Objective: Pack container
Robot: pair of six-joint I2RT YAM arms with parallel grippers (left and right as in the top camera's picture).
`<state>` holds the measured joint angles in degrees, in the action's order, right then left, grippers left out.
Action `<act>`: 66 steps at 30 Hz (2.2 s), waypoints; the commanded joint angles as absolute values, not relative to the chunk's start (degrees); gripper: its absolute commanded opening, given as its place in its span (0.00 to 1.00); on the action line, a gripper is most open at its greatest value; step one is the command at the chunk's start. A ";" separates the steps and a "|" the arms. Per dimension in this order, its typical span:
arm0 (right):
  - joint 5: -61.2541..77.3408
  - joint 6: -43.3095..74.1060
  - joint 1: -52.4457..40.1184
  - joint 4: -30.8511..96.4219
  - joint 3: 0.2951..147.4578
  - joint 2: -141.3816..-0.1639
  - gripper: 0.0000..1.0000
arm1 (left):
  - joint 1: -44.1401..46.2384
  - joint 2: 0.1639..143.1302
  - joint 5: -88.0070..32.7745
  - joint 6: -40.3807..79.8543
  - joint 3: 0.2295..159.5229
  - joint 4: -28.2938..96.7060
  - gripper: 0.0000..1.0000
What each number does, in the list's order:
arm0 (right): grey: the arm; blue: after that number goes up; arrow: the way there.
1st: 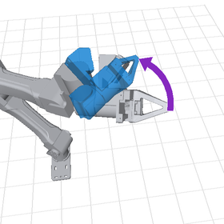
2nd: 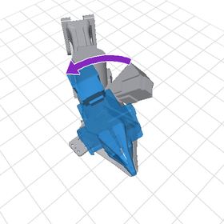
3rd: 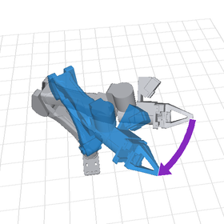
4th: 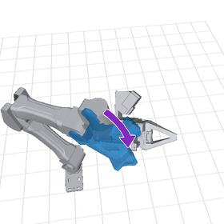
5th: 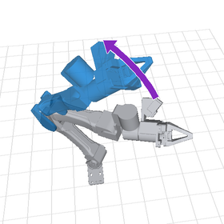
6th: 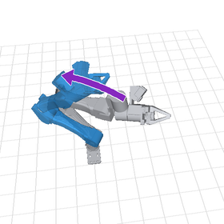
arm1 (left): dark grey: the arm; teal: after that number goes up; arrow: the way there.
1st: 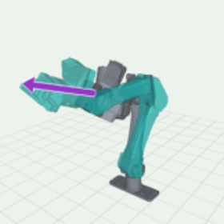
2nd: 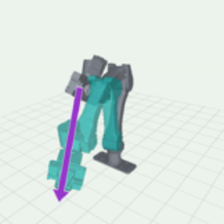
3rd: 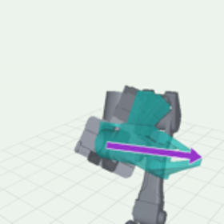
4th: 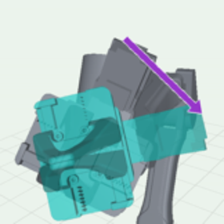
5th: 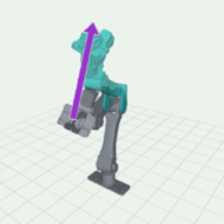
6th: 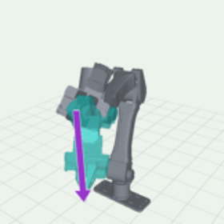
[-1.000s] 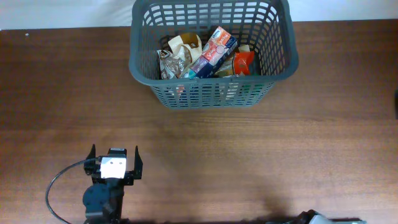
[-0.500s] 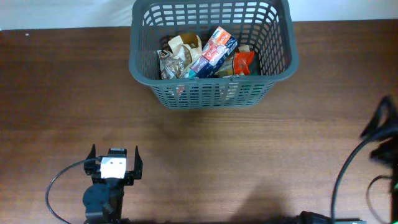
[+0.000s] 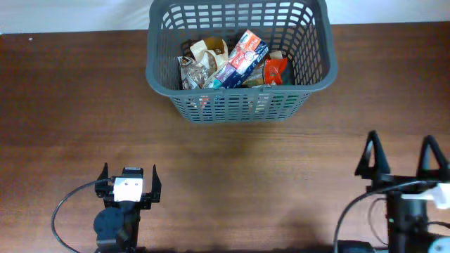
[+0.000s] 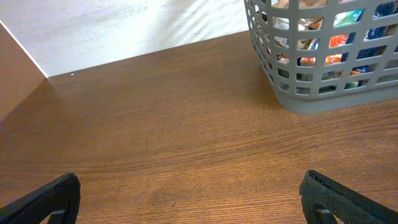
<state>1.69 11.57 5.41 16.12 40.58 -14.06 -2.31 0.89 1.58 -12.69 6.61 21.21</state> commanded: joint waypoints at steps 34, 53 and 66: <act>4.32 10.79 0.97 -12.05 6.24 -0.19 0.99 | -2.13 0.30 2.17 -13.39 6.37 21.12 0.99; 4.12 10.83 0.95 -12.56 0.32 -0.19 0.99 | -2.13 0.30 2.17 -13.39 6.37 21.12 0.99; 4.56 11.07 0.64 3.29 0.32 -0.19 0.99 | -2.13 0.30 2.17 -13.39 6.37 21.12 0.99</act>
<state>4.43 11.33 1.32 1.96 0.58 -0.80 -2.31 0.84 1.58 -12.67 6.61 21.21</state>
